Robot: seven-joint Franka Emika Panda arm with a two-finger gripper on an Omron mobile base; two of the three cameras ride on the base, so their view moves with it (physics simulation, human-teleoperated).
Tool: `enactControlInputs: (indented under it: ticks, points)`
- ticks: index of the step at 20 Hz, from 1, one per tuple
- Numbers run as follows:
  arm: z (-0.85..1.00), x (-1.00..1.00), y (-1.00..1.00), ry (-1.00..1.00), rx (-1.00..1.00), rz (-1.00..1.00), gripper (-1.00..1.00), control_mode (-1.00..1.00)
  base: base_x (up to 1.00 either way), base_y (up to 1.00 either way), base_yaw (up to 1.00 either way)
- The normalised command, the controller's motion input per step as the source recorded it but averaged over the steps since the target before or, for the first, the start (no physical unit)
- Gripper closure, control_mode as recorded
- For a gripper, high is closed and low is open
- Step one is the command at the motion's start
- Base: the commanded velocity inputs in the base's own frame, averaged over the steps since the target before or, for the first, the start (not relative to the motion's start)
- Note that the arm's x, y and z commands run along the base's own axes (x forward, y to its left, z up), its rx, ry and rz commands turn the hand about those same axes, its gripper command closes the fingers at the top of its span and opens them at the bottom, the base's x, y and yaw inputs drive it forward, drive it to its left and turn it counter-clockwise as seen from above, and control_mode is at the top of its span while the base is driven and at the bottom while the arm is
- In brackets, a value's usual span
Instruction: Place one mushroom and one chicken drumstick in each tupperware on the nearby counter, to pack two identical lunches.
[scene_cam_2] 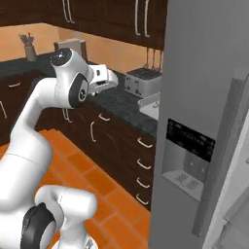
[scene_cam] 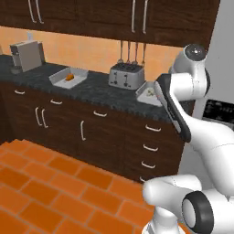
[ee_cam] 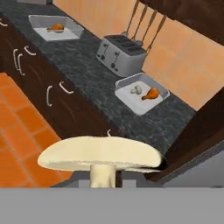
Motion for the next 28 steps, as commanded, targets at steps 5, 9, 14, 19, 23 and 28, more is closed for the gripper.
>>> enactControlInputs:
  ticks: [5, 9, 14, 19, 23, 28]
  points:
    - [0.0, 0.0, 0.0, 0.0, 0.0, 0.0, 1.0, 1.0, 0.74, 0.79, 0.58]
    - [0.0, 0.0, 0.0, 0.0, 0.0, 0.0, 1.0, 1.0, 1.0, 0.72, 0.28]
    - [0.0, 0.0, 0.0, 0.0, 0.0, 0.0, 1.0, 1.0, 1.0, 0.32, -0.02]
    - [0.0, 0.0, 0.0, 0.0, 0.0, 0.0, 1.0, 1.0, 1.0, 0.06, -0.33]
    - [0.0, 0.0, 0.0, 0.0, 0.0, 0.0, 1.0, 1.0, 1.0, 0.02, -0.52]
    - [0.0, 0.0, 0.0, 0.0, 0.0, 0.0, 1.0, 1.0, 0.8, 0.53, -0.72]
